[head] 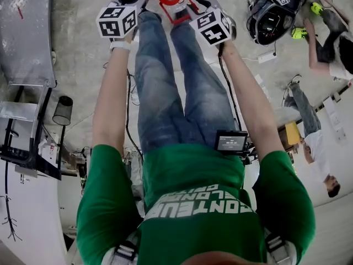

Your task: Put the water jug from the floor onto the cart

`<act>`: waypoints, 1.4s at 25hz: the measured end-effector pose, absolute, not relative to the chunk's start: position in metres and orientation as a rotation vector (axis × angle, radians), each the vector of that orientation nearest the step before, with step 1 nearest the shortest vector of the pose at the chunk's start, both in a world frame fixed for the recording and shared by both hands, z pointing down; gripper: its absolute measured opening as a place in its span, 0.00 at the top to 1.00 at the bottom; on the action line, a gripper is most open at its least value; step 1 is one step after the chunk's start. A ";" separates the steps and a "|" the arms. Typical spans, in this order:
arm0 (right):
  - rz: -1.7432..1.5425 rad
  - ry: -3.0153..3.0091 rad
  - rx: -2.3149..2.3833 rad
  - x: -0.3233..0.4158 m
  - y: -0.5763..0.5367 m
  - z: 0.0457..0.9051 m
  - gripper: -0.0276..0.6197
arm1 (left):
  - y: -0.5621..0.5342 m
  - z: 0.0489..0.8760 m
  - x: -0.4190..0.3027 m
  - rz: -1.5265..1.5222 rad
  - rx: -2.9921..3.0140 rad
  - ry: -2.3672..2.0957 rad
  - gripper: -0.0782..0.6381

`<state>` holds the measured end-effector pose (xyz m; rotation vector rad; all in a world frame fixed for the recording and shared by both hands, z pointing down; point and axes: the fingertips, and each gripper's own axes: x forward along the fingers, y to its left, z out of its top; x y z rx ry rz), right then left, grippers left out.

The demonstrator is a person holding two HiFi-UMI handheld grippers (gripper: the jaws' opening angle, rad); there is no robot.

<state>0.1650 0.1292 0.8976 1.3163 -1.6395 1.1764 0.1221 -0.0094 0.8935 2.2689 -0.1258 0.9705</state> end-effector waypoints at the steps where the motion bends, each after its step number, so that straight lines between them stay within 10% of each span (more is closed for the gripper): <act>1: 1.183 -1.640 1.318 0.164 0.129 0.899 0.79 | -0.009 0.896 0.123 0.960 2.259 -0.132 0.64; 35: 1.357 -1.664 1.274 0.163 0.123 0.902 0.92 | 0.003 0.872 0.123 0.784 2.120 -0.147 0.86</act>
